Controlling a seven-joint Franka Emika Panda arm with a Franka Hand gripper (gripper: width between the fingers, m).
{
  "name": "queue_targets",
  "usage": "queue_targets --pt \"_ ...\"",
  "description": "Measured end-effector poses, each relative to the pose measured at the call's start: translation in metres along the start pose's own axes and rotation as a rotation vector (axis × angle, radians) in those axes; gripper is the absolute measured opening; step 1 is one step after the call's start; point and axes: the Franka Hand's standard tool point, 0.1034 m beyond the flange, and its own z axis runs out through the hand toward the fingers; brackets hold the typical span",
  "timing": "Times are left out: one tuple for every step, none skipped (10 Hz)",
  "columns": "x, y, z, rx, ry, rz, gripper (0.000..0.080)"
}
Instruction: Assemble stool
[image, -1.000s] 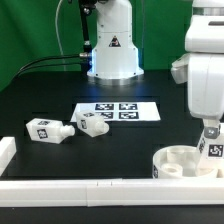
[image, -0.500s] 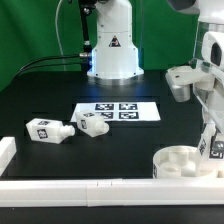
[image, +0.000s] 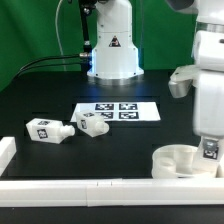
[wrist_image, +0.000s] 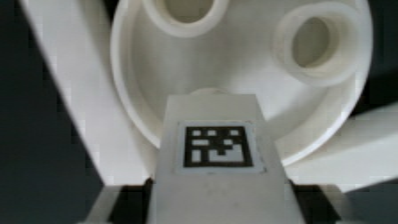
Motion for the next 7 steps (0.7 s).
queue_targets --pt "0.003 0.011 -0.002 0.02 -0.017 0.103 0.0333" --pt "0.002 0.021 -0.006 0.008 -0.015 0.068 0.0333" --pt "-0.002 0.021 -0.007 -0.001 -0.002 -0.007 0.0333" --pt "-0.002 0.019 -0.005 0.005 -0.005 0.153 0.0333" --pt "-0.002 0.018 -0.004 0.007 -0.006 0.228 0.0333" --pt "-0.002 0.018 -0.003 0.007 -0.007 0.311 0.0334" --pt "-0.002 0.018 -0.003 0.007 -0.008 0.391 0.0334"
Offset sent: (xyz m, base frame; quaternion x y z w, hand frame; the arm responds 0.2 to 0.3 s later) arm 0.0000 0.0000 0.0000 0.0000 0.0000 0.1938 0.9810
